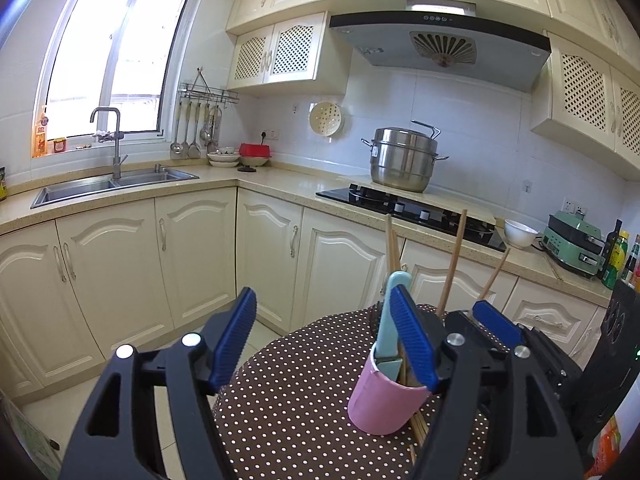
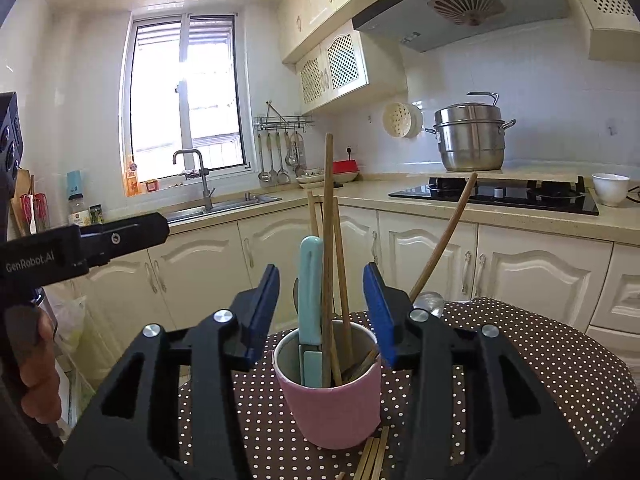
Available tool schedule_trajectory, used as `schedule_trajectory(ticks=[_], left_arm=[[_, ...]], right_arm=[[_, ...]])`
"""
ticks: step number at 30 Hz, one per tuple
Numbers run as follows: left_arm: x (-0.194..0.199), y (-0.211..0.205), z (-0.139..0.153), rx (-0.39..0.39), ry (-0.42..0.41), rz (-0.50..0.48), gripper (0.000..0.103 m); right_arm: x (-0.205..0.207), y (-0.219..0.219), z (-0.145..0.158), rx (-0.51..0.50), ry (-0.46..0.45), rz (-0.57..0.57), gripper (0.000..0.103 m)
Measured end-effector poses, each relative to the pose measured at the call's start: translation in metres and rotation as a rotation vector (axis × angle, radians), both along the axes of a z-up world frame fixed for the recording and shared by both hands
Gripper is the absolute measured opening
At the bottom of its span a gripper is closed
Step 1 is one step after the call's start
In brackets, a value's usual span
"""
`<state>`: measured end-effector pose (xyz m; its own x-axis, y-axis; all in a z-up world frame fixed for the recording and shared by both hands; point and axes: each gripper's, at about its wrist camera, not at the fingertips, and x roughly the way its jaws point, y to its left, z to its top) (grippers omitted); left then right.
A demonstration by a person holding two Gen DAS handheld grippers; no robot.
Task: Organize utensils
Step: 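Open both tools and withdraw them from the pink cup, then grasp a chopstick with the left tool while the right tool grasps another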
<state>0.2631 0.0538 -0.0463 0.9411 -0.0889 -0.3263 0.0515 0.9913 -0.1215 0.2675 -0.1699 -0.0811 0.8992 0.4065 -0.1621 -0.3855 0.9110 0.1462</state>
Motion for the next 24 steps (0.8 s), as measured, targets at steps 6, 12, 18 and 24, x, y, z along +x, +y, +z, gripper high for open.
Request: schedule_trajectory(ticks=[6, 12, 18, 24], left_arm=[[-0.018, -0.016, -0.003, 0.025, 0.029, -0.033, 0.072], [-0.025, -0.041, -0.027, 0.046, 0.163, -0.123, 0.072], [-0.017, -0.066, -0.075, 0.051, 0.413, -0.241, 0.072], [-0.014, -0.085, -0.122, 0.107, 0.591, -0.276, 0.072]], right_arm=[[-0.021, -0.012, 0.011, 0.003, -0.012, -0.011, 0.047], [-0.041, -0.037, 0.007, 0.001, 0.03, -0.045, 0.053], [-0.054, -0.056, -0.014, -0.03, 0.124, -0.072, 0.059], [-0.059, -0.072, -0.045, -0.045, 0.254, -0.098, 0.06]])
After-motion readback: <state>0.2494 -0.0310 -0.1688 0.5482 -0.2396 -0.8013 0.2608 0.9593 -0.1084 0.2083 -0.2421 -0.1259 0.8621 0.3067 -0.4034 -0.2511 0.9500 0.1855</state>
